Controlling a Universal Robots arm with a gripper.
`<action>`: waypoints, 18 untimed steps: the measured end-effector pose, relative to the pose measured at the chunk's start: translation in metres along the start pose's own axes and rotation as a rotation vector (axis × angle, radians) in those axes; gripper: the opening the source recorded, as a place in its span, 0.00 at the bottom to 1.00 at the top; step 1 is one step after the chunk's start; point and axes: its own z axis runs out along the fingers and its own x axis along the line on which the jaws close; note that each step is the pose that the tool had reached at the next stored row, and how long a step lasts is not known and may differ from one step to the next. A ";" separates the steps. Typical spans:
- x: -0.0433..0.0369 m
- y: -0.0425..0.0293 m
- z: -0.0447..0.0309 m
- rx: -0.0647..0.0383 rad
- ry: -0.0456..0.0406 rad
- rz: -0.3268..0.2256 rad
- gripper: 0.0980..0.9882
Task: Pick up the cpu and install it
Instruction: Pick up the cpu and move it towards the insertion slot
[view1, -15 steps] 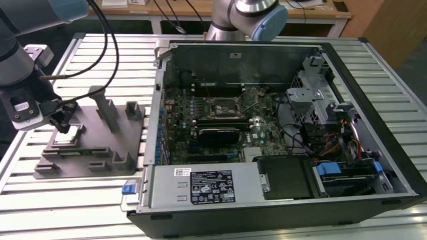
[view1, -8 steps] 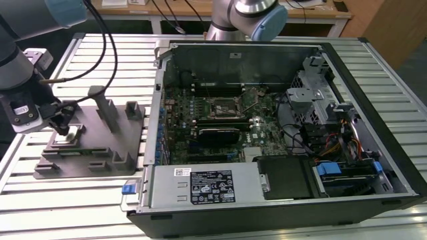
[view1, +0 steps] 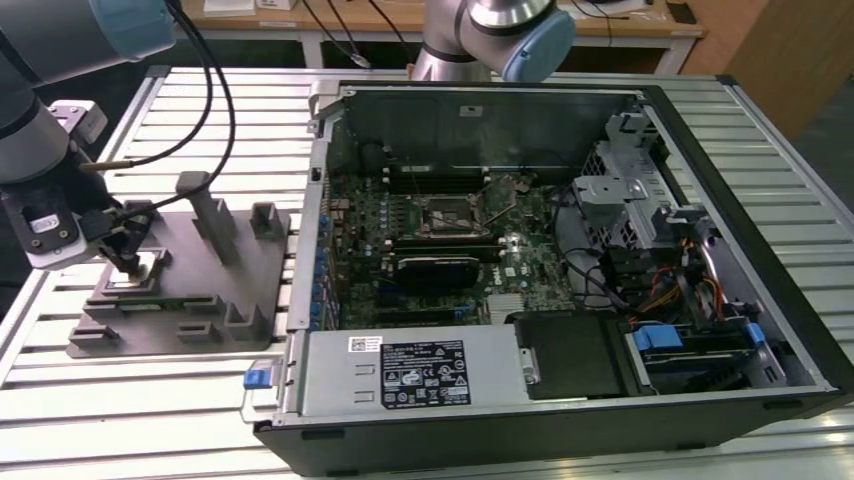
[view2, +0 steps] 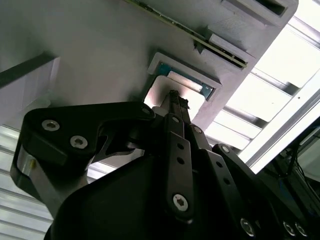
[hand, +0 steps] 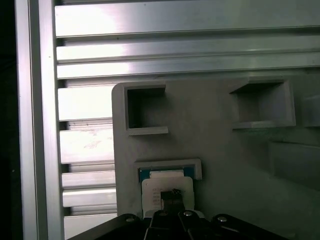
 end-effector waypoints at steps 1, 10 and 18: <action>0.0000 0.0000 0.0000 0.000 0.0000 0.000 0.01; 0.0000 0.0000 0.0005 0.000 0.0000 0.000 0.29; 0.0000 0.0000 0.0008 0.000 0.0000 0.000 0.61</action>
